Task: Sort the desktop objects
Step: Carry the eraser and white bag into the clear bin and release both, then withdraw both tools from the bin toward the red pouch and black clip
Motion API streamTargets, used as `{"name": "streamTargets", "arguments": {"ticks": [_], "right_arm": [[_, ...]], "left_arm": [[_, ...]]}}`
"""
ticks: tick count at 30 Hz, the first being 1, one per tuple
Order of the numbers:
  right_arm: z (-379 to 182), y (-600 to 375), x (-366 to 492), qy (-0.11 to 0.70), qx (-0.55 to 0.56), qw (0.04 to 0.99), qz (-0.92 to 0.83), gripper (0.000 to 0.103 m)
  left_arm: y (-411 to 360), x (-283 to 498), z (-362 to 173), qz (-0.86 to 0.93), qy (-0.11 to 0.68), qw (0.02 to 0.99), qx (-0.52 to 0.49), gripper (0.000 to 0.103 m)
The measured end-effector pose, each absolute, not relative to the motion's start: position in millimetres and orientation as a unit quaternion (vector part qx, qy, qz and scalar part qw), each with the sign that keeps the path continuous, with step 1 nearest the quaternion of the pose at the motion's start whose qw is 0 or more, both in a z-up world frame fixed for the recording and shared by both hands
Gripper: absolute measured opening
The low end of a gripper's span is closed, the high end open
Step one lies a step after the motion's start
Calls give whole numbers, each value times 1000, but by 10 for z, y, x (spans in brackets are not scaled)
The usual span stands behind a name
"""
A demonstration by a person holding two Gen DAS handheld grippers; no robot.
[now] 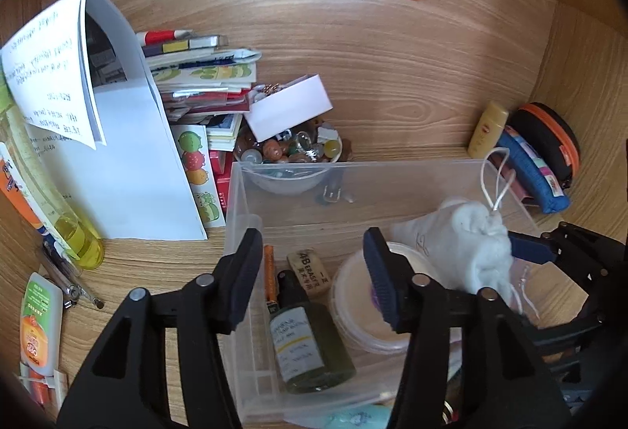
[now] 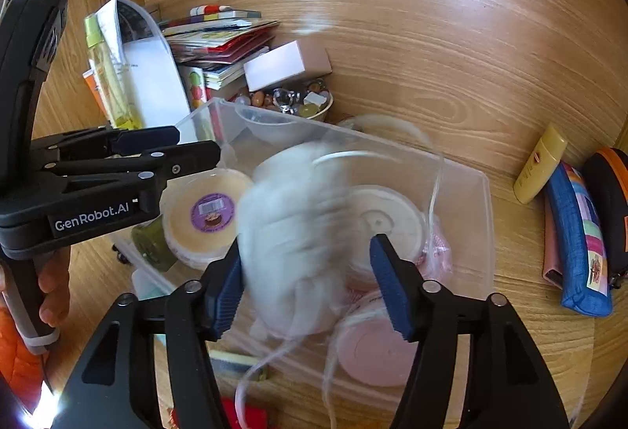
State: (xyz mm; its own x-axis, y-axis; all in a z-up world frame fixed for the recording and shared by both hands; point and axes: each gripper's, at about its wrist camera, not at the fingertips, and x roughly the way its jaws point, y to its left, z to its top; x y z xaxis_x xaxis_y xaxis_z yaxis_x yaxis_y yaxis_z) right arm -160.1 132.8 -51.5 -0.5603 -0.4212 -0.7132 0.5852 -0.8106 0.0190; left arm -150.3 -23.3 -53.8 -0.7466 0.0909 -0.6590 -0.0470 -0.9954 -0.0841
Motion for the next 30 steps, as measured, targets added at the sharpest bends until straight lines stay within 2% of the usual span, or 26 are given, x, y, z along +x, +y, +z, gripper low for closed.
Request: {"name": "streamTargets", "arguments": {"ticks": [2,6,8,15,24,30], "right_arm": [[-497,1333,-1543,104,369,295,-875,75],[-471,1309,-1419,125,355,287,-881,77],[-455,1334,-1377,128,351,279,-884,82],[-399,1492,-1273,120,349,265,-891,83],[-245,1746,-1021,99,329,259,-903,83],[-225,1875,-816,91,322,261,-905,84]], "left_arm": [[-214,-1455,-514,935,-28,41,-350,61],[-177,-1325,-435,940,-24,50,-337,69],[-182,-1242,-385,943,-23,49,-329,74],[-344,-997,-253,949,-39,39,-312,87],[-725,-690,-224,949,-57,4,-311,91],[-933,-514,-386,939,-65,-14,-336,91]]}}
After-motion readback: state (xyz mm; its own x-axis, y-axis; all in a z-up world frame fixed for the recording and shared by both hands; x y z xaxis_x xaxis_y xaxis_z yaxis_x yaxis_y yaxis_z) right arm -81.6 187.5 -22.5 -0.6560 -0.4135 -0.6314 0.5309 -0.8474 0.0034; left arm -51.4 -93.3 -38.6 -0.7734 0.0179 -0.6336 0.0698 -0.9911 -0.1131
